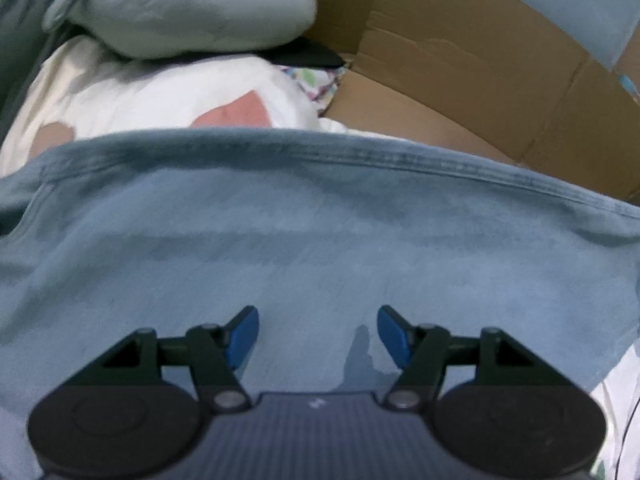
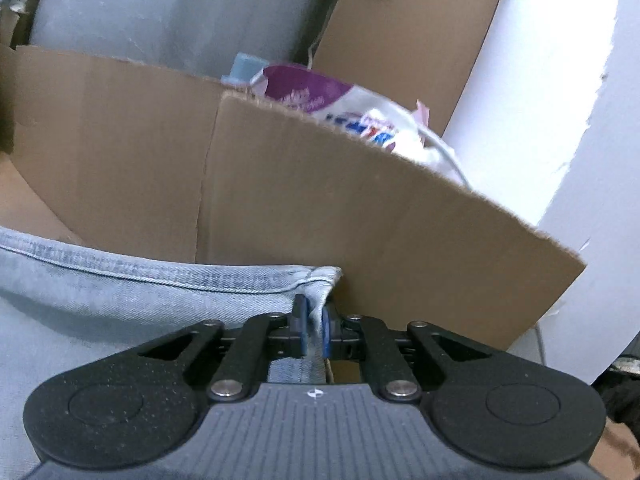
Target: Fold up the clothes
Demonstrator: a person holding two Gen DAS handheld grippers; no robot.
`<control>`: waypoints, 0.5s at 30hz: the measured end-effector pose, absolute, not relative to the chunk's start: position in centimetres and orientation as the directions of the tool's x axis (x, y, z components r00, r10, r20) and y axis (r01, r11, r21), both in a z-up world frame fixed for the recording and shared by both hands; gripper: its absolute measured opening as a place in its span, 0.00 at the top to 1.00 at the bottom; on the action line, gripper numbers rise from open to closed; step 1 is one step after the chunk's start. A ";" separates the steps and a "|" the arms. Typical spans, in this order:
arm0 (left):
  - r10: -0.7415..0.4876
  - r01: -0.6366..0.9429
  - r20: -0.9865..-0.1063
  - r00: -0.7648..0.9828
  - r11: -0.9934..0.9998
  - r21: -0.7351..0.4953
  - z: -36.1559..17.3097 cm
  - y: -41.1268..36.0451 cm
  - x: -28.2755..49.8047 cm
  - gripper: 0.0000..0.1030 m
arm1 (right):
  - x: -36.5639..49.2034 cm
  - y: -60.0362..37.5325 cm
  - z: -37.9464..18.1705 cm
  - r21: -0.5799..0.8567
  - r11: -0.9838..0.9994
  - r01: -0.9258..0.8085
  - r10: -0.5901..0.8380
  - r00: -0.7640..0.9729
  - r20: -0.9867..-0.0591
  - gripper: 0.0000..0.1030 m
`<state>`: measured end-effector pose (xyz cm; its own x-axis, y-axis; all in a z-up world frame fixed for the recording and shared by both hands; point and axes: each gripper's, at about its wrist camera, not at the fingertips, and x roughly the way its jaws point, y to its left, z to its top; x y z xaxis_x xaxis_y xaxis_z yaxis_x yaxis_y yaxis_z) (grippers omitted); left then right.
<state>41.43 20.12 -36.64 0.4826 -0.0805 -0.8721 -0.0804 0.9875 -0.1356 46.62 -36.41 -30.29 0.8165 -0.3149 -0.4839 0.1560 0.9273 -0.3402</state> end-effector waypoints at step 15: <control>-0.119 -0.020 -0.838 0.533 0.988 -0.153 -37.3 15.4 48.5 0.33 | 44.7 -37.7 -31.9 -0.216 0.958 0.188 -0.280 0.774 -0.568 0.59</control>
<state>48.53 15.42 -37.34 0.5333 -0.1190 -0.8376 -0.0203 0.9880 -0.1532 44.73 -37.74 -31.86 0.7742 -0.2801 -0.5677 0.1881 0.9581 -0.2163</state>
